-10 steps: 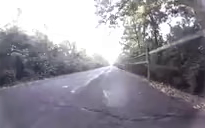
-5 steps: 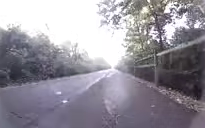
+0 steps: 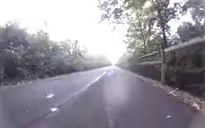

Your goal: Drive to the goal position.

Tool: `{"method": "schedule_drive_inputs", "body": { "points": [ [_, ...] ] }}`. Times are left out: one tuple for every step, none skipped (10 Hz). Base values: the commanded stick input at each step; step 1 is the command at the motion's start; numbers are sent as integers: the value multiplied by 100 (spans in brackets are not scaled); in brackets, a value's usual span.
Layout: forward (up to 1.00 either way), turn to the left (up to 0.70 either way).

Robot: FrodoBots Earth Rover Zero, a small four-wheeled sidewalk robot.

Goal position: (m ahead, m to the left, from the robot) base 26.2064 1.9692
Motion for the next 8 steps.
{"method": "schedule_drive_inputs", "body": {
  "points": [
    [100,0],
    [100,0],
    [100,0],
    [100,0],
    [100,-1],
    [100,-15],
    [100,-28],
    [100,-25]
  ]
}}
